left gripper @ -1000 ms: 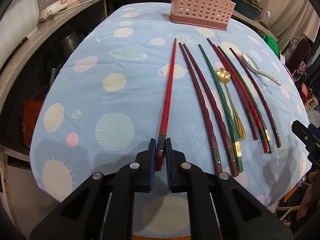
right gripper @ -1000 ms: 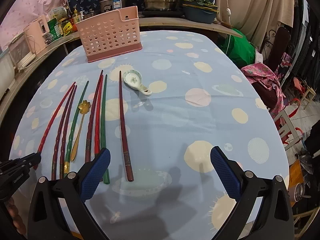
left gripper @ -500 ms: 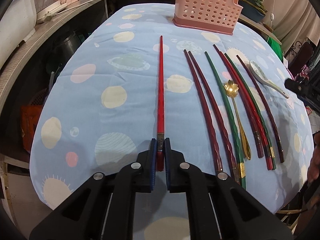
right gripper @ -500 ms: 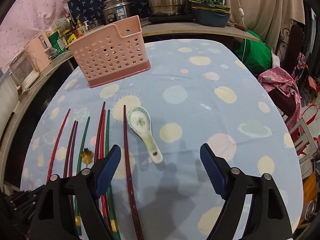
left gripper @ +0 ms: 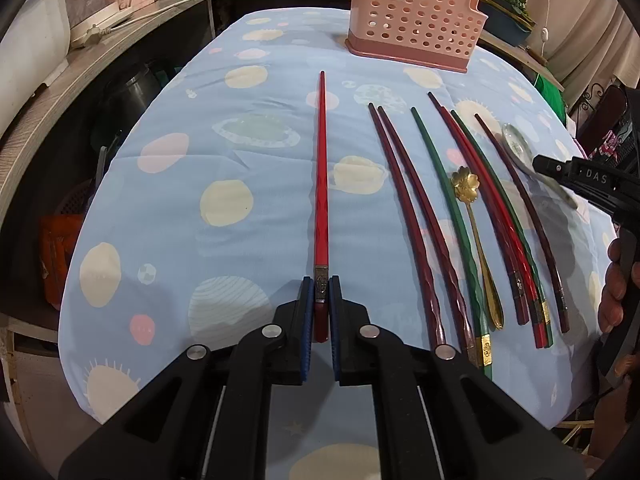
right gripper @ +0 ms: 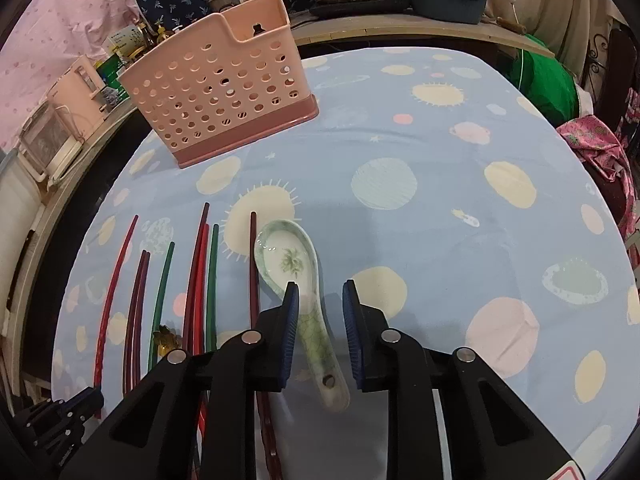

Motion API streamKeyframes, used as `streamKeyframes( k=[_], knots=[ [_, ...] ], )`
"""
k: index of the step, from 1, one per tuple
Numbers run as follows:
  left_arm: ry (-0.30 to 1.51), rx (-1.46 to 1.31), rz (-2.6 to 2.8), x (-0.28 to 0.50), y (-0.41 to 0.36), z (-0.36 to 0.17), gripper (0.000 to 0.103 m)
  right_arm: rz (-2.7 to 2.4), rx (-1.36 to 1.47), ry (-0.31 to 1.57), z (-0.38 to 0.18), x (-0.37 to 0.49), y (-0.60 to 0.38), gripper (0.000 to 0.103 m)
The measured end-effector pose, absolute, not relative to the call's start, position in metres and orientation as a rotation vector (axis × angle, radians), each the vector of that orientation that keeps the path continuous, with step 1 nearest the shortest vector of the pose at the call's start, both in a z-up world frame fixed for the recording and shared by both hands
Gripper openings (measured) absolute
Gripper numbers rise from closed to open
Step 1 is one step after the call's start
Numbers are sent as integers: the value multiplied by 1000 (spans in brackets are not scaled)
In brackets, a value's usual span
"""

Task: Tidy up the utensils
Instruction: 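Grasp the red chopstick with the left tool while the right tool grasps the white ceramic spoon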

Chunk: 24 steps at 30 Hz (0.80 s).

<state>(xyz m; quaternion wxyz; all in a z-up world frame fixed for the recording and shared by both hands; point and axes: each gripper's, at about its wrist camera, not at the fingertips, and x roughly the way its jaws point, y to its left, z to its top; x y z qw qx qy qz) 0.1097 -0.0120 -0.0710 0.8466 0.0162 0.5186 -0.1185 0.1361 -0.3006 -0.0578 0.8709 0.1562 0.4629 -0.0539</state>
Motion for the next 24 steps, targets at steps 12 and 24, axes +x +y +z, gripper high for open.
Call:
streamKeyframes(
  k=[12, 24],
  knots=[
    [1084, 34, -249, 108, -12, -71, 7, -98, 324, 960, -66, 117, -292, 18],
    [1066, 15, -247, 101, -7, -65, 7, -147, 315, 909, -46, 88, -298, 8]
  ],
)
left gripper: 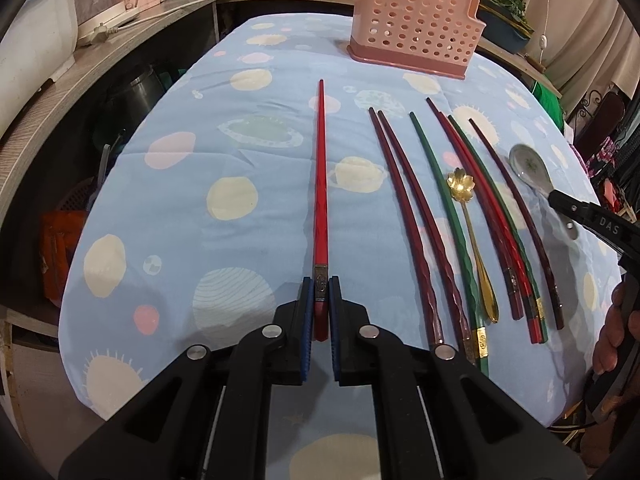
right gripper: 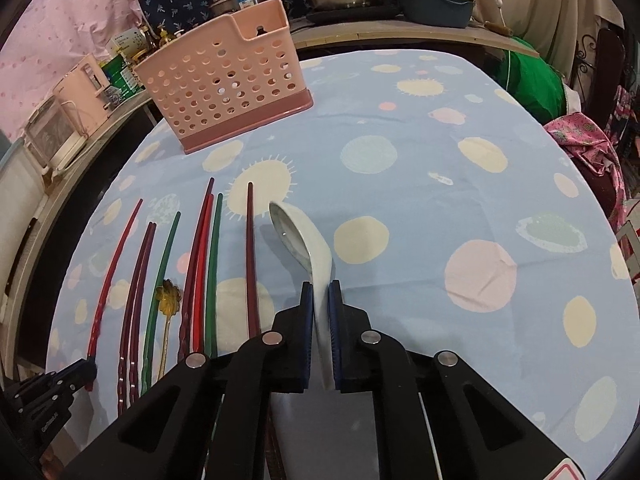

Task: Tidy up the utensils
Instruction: 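Grasp the red chopstick with the left tool while the right tool grasps the white ceramic spoon, then lift the red chopstick with the left tool while the right tool carries the spoon to the pink basket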

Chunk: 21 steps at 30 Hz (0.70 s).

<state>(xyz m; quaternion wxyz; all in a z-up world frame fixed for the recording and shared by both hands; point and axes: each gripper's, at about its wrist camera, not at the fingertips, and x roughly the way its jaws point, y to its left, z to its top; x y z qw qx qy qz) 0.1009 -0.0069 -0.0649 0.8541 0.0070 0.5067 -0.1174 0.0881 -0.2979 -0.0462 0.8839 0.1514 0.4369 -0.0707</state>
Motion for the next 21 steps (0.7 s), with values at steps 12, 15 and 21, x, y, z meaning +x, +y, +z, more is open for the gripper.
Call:
streamKeyframes(
  k=[12, 15, 21],
  knots=[
    [855, -27, -236, 108, 7, 24, 7, -173, 290, 806, 21, 75, -313, 8],
    [798, -50, -231, 118, 10, 47, 7, -195, 240, 841, 20, 83, -311, 8],
    [748, -69, -221, 123, 12, 66, 7, -152, 339, 961, -29, 79, -312, 8]
  ],
)
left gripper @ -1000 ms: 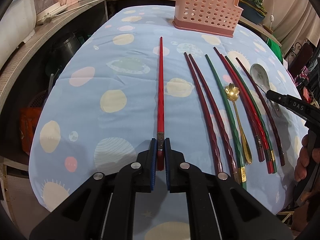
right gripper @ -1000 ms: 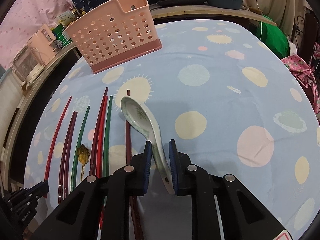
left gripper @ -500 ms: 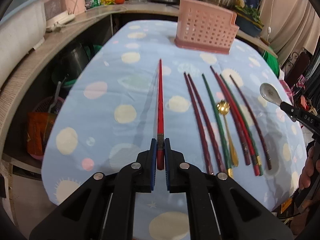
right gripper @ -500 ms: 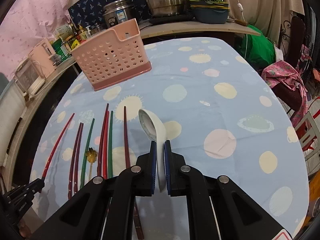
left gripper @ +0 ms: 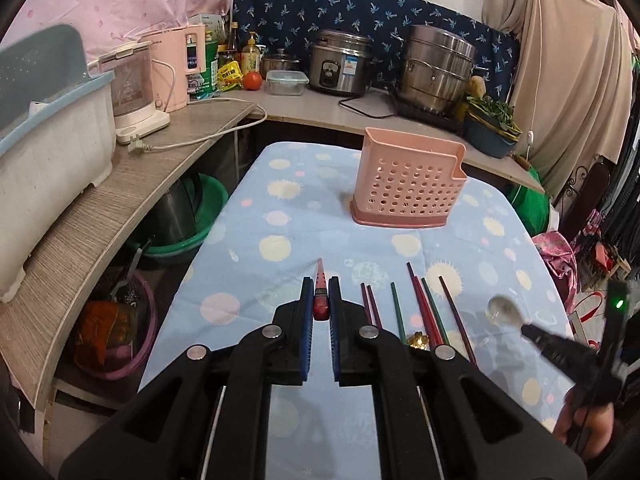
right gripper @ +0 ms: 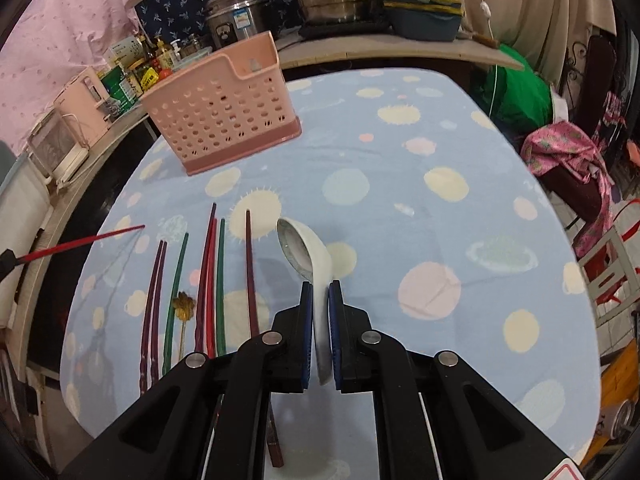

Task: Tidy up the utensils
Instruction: 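Lift the red chopstick with the left tool while the right tool carries the spoon to the pink basket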

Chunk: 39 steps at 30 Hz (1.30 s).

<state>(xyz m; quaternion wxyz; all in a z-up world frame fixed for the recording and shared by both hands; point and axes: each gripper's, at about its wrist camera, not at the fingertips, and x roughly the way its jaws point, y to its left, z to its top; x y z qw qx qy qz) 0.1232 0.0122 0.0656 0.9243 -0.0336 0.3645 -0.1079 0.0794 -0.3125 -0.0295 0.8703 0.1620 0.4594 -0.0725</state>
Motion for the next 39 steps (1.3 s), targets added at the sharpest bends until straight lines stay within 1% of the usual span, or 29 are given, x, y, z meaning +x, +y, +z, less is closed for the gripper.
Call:
streamKeyframes(
  k=[3, 7, 20, 23, 26, 30, 39],
  knots=[
    [756, -64, -221, 121, 12, 61, 7, -154, 370, 983, -52, 73, -312, 8],
    [779, -69, -224, 118, 13, 53, 7, -149, 385, 994, -66, 65, -309, 8],
    [811, -57, -226, 106, 8, 42, 7, -130, 391, 973, -67, 30, -298, 13],
    [817, -54, -225, 105, 7, 39, 7, -134, 384, 975, -67, 29, -299, 9],
    [820, -52, -227, 102, 6, 39, 7, -134, 383, 978, -66, 27, -299, 8],
    [806, -46, -229, 100, 6, 44, 7, -132, 372, 946, -49, 22, -298, 7],
    [705, -36, -232, 116, 4, 82, 7, -129, 292, 820, 24, 52, -309, 7]
  ],
)
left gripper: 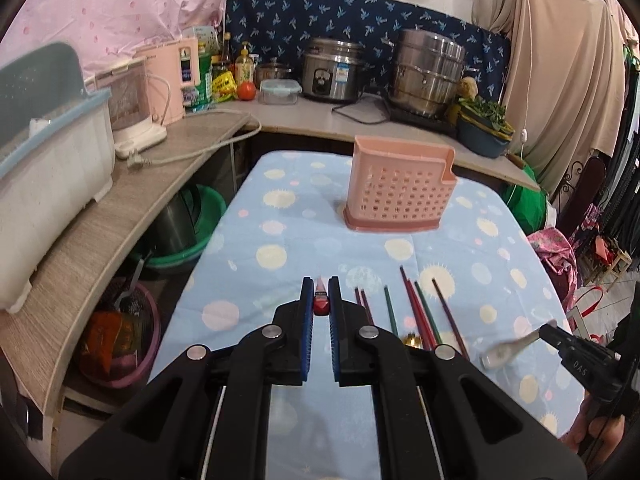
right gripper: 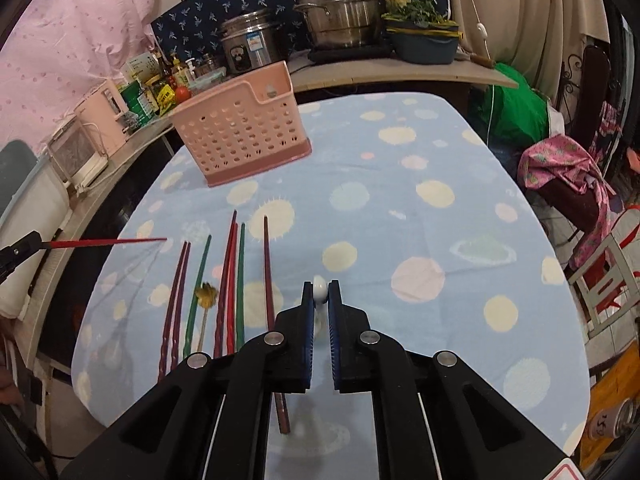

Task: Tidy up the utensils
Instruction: 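Lift the red chopstick with the left tool while the right tool carries the spoon to the pink basket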

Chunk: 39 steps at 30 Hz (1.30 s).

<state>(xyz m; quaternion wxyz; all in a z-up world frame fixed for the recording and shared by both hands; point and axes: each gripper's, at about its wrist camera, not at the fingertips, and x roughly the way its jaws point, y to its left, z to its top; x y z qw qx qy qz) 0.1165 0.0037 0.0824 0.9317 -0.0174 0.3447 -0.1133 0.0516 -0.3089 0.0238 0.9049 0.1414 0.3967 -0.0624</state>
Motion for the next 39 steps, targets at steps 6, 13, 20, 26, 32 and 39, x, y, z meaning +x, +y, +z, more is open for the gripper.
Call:
streamKeyframes(
  k=[6, 13, 20, 26, 32, 39],
  knots=[
    [628, -31, -239, 147, -3, 117, 7, -95, 275, 733, 64, 93, -317, 6],
    [498, -39, -243, 189, -16, 176, 7, -74, 271, 593, 116, 159, -323, 6],
    [331, -79, -273, 235, -38, 239, 7, -70, 251, 525, 140, 230, -320, 6],
    [275, -124, -301, 281, -57, 250, 7, -81, 257, 526, 138, 271, -323, 6],
    [334, -136, -311, 319, -74, 215, 7, -90, 274, 586, 113, 299, -331, 6],
    [429, -111, -273, 345, -77, 158, 7, -91, 302, 658, 75, 313, -334, 6]
  ],
)
